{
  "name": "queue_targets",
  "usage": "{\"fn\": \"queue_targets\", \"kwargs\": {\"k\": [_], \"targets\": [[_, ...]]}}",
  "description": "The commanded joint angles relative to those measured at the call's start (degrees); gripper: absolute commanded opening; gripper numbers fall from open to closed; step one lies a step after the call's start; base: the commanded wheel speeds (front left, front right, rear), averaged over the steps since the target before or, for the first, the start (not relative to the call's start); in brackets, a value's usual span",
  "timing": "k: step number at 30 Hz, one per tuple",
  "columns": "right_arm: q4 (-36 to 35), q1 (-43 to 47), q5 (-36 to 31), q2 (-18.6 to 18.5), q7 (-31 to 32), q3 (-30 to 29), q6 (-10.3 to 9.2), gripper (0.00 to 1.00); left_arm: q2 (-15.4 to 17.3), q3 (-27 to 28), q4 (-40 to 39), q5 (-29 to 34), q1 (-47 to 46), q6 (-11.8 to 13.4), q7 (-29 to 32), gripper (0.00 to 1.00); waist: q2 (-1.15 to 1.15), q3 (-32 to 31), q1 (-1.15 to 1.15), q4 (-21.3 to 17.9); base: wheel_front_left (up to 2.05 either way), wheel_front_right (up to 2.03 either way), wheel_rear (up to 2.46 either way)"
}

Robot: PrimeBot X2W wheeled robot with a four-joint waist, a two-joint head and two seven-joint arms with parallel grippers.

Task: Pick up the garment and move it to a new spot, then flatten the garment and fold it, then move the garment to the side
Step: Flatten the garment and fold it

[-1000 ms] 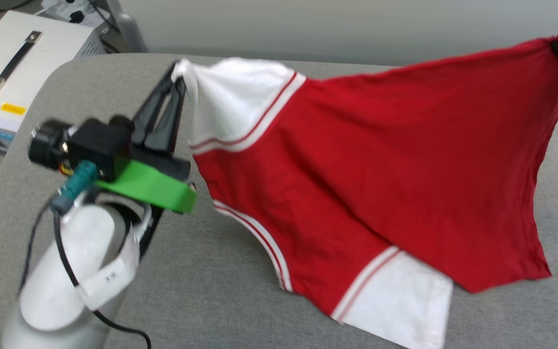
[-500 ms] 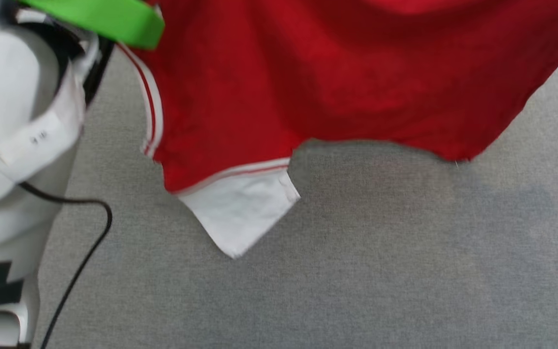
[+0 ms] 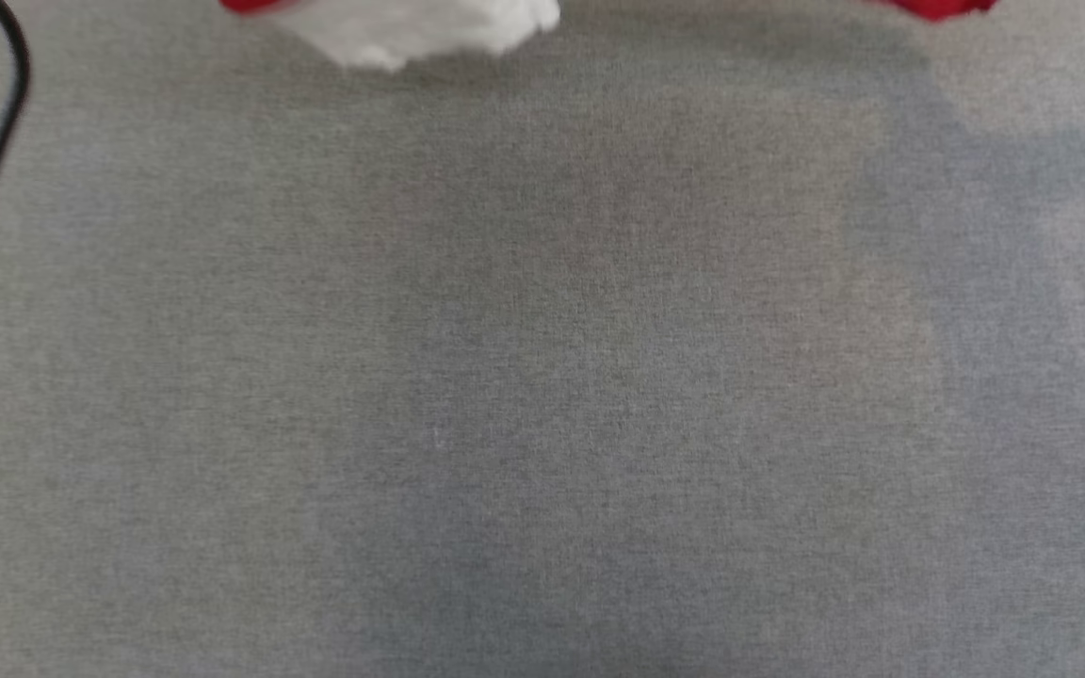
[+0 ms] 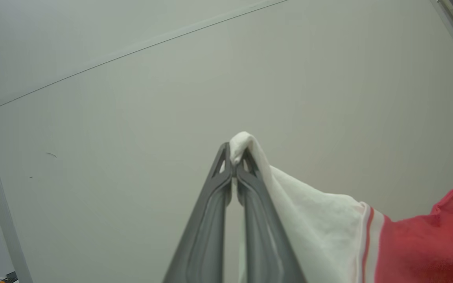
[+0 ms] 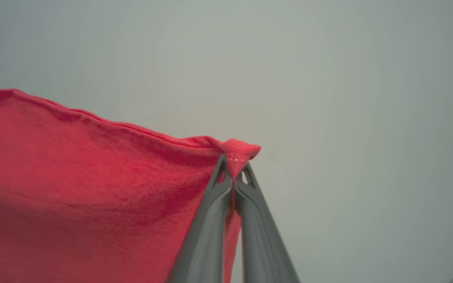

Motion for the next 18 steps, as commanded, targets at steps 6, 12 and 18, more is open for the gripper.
{"fn": "queue_targets", "kwargs": {"k": [6,12,18], "targets": [[8.43,-12.68,-2.22,2.2,-4.04,3.19,-0.04,0.0,-1.42,-2.87,9.05,0.21,-11.46,-0.52,-2.82,0.0,0.0,6.69,-0.01,-2.21,0.0,0.0,0.0],[16.56,-18.74,-1.52,3.65,-8.35,6.66,-0.04,0.0,-1.39,-4.4,16.18,-1.07,-15.12,-0.6,-5.62,0.0,0.0,8.87,-0.01,-2.73,0.0,0.0,0.0],[22.55,-17.95,0.3,4.34,-12.52,12.25,-0.04,0.0,-1.13,-6.92,20.83,-2.59,-12.21,-0.62,-9.03,0.0,0.0,10.04,-0.01,-2.63,0.0,0.0,0.0]]}}
